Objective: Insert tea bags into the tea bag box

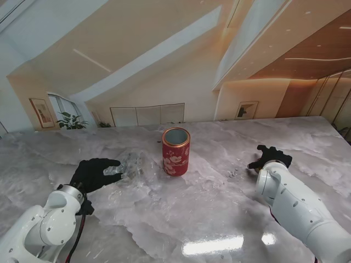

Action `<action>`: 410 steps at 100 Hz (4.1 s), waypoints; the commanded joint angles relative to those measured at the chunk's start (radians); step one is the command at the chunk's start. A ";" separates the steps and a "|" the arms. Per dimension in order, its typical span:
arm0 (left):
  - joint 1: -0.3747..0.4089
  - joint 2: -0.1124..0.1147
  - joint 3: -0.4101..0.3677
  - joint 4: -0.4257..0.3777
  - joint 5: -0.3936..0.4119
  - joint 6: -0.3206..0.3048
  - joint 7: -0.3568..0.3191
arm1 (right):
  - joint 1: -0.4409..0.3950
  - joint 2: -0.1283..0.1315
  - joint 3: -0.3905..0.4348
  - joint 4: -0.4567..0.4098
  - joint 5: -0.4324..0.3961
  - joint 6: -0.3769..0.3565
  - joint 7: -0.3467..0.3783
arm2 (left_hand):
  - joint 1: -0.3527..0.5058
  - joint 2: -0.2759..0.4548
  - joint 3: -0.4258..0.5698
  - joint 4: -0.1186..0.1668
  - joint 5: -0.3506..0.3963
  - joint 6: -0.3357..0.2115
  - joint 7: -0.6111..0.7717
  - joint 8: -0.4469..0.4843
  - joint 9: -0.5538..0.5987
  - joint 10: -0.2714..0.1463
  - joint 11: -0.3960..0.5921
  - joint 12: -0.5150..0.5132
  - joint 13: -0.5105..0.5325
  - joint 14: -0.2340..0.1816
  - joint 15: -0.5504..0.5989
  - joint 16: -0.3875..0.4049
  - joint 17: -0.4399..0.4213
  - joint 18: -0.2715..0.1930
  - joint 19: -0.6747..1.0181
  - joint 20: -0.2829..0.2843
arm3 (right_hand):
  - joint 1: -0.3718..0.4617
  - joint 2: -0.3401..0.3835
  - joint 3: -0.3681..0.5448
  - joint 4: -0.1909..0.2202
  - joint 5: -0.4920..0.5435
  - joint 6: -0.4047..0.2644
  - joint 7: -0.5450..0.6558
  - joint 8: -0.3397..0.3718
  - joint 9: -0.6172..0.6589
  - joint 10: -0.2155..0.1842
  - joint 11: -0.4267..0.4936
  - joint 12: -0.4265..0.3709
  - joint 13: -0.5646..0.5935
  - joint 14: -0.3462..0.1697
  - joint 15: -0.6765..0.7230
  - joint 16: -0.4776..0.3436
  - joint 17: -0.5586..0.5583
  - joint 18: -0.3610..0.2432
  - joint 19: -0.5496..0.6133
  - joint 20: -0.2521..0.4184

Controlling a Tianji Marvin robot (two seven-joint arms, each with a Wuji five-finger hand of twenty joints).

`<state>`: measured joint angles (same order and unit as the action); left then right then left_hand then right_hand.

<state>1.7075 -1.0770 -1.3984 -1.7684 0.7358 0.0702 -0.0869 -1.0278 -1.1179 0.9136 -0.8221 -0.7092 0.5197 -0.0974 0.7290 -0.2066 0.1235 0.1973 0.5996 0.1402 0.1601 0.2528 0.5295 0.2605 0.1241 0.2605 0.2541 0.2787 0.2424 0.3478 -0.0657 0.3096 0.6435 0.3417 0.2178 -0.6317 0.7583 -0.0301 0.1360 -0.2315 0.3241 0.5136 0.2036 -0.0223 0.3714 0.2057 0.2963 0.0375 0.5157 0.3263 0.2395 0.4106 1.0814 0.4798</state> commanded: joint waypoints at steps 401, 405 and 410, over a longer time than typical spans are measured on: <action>0.052 -0.024 -0.013 -0.013 -0.041 -0.034 0.095 | -0.115 0.055 0.223 -0.681 -0.162 -0.208 0.350 | 0.035 0.031 0.001 -0.023 0.014 -0.044 0.016 0.005 -0.016 -0.012 0.005 -0.007 -0.024 0.028 0.013 0.004 -0.011 0.005 0.064 0.010 | 0.469 -0.228 0.427 0.022 0.117 -0.064 0.495 -0.067 -0.048 0.071 0.641 0.228 0.391 0.017 0.434 0.206 0.602 -0.237 0.226 0.094; 0.055 -0.024 -0.015 -0.014 -0.041 -0.034 0.095 | -0.099 0.053 0.206 -0.682 -0.151 -0.211 0.354 | 0.035 0.031 0.001 -0.023 0.014 -0.044 0.016 0.005 -0.018 -0.013 0.004 -0.007 -0.024 0.029 0.013 0.004 -0.011 0.005 0.064 0.010 | 0.470 -0.226 0.427 0.022 0.117 -0.064 0.495 -0.067 -0.049 0.071 0.642 0.229 0.391 0.017 0.434 0.206 0.601 -0.237 0.226 0.094; 0.057 -0.024 -0.016 -0.013 -0.041 -0.035 0.099 | -0.078 0.051 0.182 -0.683 -0.138 -0.215 0.358 | 0.036 0.030 0.001 -0.023 0.015 -0.044 0.016 0.005 -0.016 -0.011 0.005 -0.006 -0.023 0.030 0.013 0.004 -0.010 0.006 0.065 0.010 | 0.470 -0.227 0.426 0.022 0.120 -0.065 0.495 -0.066 -0.049 0.071 0.643 0.228 0.391 0.017 0.434 0.205 0.600 -0.237 0.225 0.094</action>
<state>1.7557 -1.0961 -1.4149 -1.7748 0.6963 0.0413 0.0218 -1.1306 -1.0515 1.1133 -1.4768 -0.8538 0.3214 0.2444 0.7411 -0.2066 0.1245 0.1979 0.6035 0.1142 0.1711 0.2528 0.5295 0.2605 0.1290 0.2604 0.2549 0.2957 0.2552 0.3478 -0.0657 0.3102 0.6926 0.3420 0.4456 -0.9330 0.9825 -0.1210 0.2281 -0.2909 0.8152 0.4495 0.1928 0.0415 0.9917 0.4199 0.5827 0.2396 0.7423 0.4551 0.8324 0.1634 1.2853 0.5403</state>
